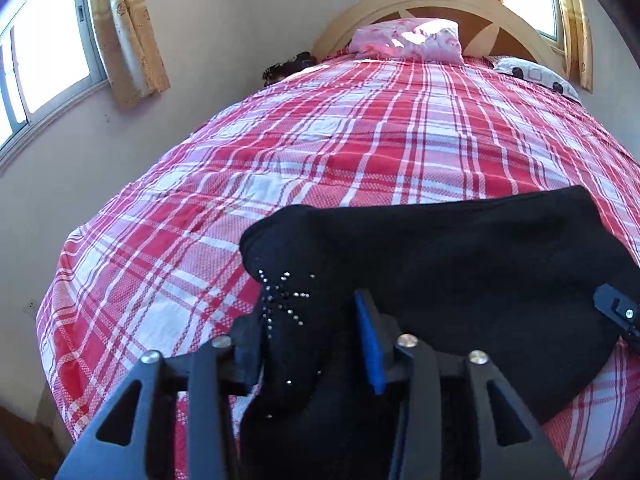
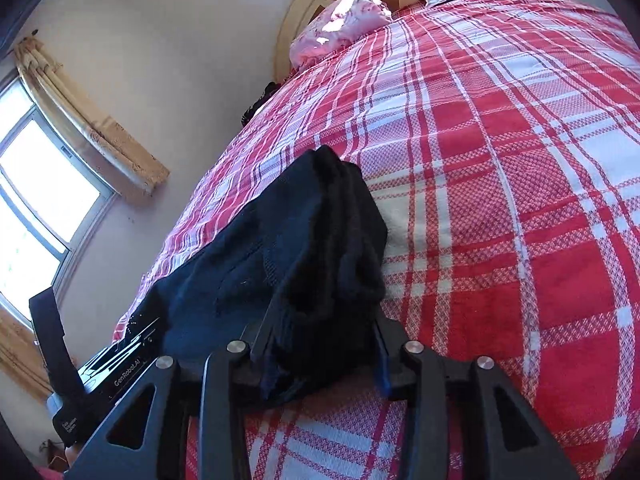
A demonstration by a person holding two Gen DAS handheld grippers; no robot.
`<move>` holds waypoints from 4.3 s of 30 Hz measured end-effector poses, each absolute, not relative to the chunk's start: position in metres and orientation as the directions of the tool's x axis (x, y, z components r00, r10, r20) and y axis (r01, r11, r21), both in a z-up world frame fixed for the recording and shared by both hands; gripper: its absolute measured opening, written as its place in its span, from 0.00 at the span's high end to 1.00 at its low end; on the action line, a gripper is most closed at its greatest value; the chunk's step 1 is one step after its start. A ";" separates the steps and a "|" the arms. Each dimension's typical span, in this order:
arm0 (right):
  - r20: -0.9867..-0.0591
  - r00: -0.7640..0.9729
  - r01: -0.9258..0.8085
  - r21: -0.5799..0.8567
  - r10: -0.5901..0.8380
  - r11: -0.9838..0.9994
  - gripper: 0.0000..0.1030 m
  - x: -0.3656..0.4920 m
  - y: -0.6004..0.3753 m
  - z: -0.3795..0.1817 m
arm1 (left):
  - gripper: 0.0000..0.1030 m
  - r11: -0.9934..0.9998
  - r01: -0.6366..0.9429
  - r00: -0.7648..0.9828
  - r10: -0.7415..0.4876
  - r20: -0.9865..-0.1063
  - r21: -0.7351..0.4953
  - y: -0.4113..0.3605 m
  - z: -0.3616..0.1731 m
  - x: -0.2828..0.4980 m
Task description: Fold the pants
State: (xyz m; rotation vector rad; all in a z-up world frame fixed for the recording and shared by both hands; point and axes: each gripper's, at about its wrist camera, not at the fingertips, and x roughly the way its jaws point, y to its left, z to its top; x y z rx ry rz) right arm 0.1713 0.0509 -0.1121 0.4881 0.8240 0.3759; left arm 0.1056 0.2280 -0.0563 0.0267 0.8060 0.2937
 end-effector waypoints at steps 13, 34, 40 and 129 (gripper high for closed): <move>-0.492 0.847 -0.035 0.328 0.202 0.944 0.38 0.104 0.062 -0.044 | 0.04 0.945 -0.294 0.680 0.313 -0.663 0.144 0.247 -0.035 0.076; -0.571 0.773 -0.291 0.070 0.278 0.954 0.34 0.113 0.116 -0.043 | 0.00 0.960 -0.202 0.651 0.281 -0.705 0.196 0.196 -0.050 0.064; -0.702 0.681 -0.274 0.019 0.208 0.962 0.34 0.143 0.115 -0.088 | 0.00 0.970 -0.223 0.640 0.223 -0.735 0.100 0.209 -0.062 0.052; -0.376 0.894 -0.168 0.223 0.244 0.960 0.30 -0.049 0.048 0.014 | 0.00 0.965 -0.229 0.791 0.262 -0.552 0.130 0.160 0.021 -0.060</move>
